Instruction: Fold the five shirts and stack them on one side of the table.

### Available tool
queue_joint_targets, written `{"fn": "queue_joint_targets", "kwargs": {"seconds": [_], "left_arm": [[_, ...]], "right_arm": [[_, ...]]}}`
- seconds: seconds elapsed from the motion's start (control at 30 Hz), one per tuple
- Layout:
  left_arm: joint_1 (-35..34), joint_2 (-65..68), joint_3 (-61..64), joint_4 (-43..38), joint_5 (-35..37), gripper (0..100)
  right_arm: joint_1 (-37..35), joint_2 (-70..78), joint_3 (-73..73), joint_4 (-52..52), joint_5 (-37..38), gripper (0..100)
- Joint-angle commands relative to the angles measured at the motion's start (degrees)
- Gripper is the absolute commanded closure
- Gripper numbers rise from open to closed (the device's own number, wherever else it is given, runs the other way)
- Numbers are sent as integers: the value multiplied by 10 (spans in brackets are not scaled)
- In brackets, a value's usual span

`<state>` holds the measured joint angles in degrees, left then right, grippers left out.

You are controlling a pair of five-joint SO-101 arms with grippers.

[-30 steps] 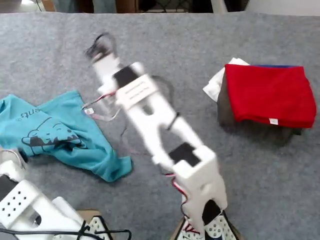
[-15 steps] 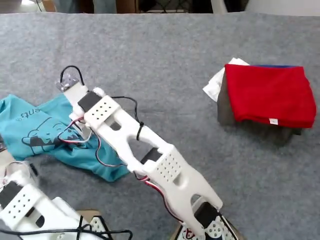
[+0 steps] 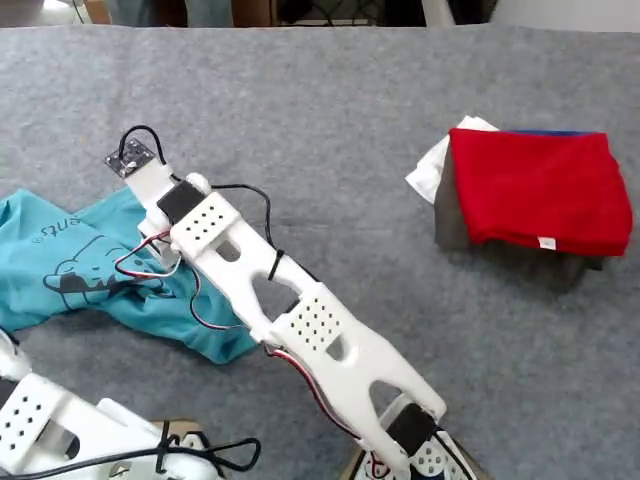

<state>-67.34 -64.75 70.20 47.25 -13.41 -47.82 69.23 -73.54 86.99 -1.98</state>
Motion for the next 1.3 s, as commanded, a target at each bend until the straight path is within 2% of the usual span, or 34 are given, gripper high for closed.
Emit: {"fn": "queue_joint_targets", "kwargs": {"seconds": [0.0, 0.07, 0.23, 0.3, 0.37, 0.43, 0.57, 0.7, 0.83, 1.07, 1.27], "left_arm": [[69, 4, -34, -6, 17, 804], [116, 29, -60, -6, 33, 804], [206, 191, -213, -1, 145, 804], [243, 290, -305, 22, 175, 804], [288, 398, -405, 54, 197, 804], [335, 504, -511, 97, 207, 804], [407, 689, -737, 222, 207, 803], [440, 844, -949, 325, 222, 802], [451, 967, -1133, 407, 260, 708], [502, 1132, -1387, 532, 272, 705], [508, 1201, -1412, 534, 384, 719]], "right_arm": [[27, -7, -86, 37, 14, 947], [33, -7, -121, 78, 48, 897], [77, -5, -211, 139, 27, 557], [103, -7, -223, 141, 31, 483], [131, -14, -222, 142, 31, 502], [169, -22, -222, 142, 26, 573], [245, -34, -222, 142, 25, 789], [280, -23, -221, 142, 28, 974], [270, 15, -222, 141, 74, 976], [250, 75, -222, 130, 79, 976], [270, 77, -223, 107, 79, 976]]}}
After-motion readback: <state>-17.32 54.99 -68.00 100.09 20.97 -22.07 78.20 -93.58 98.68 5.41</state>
